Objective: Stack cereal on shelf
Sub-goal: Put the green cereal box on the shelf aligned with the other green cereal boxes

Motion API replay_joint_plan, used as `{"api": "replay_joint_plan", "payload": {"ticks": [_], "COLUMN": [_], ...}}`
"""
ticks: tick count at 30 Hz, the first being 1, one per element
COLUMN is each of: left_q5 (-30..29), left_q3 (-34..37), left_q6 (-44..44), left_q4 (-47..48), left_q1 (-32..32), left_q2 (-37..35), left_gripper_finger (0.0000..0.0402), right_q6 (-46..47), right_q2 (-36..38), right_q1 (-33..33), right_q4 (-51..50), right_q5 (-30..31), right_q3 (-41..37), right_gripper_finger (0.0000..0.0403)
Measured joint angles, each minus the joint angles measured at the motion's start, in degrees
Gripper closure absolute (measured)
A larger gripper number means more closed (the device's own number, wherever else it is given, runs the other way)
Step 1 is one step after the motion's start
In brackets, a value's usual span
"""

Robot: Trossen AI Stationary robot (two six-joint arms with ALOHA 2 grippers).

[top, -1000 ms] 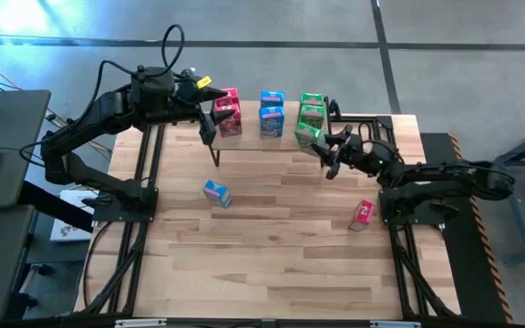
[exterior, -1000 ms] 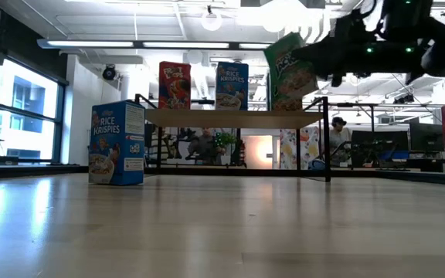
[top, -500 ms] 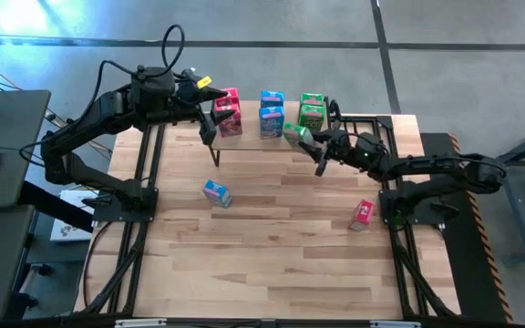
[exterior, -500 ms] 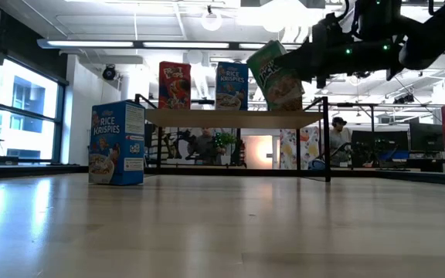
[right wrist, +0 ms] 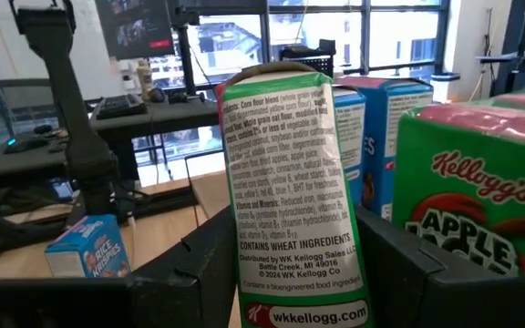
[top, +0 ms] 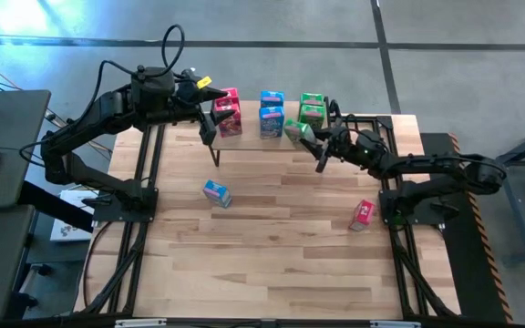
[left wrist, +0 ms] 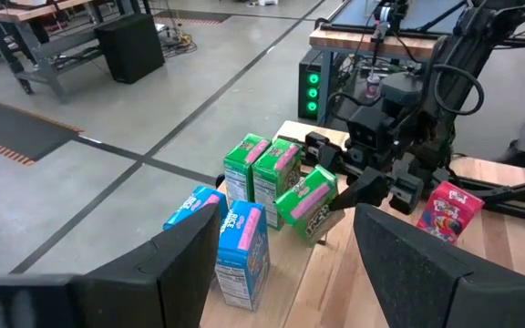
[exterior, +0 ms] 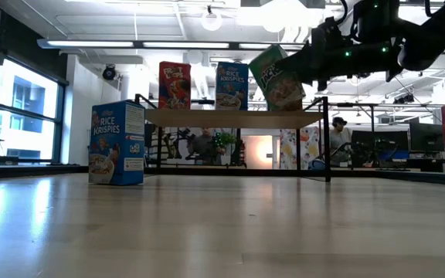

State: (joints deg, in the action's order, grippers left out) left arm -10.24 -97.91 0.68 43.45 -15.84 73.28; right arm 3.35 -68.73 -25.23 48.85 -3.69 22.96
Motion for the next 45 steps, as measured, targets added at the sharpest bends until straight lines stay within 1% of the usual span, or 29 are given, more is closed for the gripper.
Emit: {"api": "replay_joint_plan", "payload": {"ticks": [4, 14, 24, 36, 45], "left_q5": [0.0, 0.0, 0.0, 0.0, 0.0], "left_q3": [0.0, 0.0, 0.0, 0.0, 0.0], "left_q6": [0.0, 0.0, 0.0, 0.0, 0.0], "left_q4": [0.0, 0.0, 0.0, 0.0, 0.0], "left_q1": [0.0, 0.0, 0.0, 0.0, 0.0], "left_q2": [0.0, 0.0, 0.0, 0.0, 0.0], "left_gripper_finger": [0.0156, 0.0156, 0.0156, 0.0156, 0.0156], "right_q6": [-2.2, -2.2, -1.9, -1.9, -1.9], "right_q2": [0.0, 0.0, 0.1, 0.2, 4.2], "right_q1": [0.0, -1.0, -1.0, -1.0, -1.0], "right_q4": [-0.2, -0.5, -2.9, -3.2, -9.0], "right_q5": [-0.3, -0.5, 0.0, 0.5, 1.8], "right_q3": [0.0, 0.0, 0.0, 0.0, 0.0], "right_gripper_finger": [0.0226, 0.0226, 0.0226, 0.0226, 0.0226]}}
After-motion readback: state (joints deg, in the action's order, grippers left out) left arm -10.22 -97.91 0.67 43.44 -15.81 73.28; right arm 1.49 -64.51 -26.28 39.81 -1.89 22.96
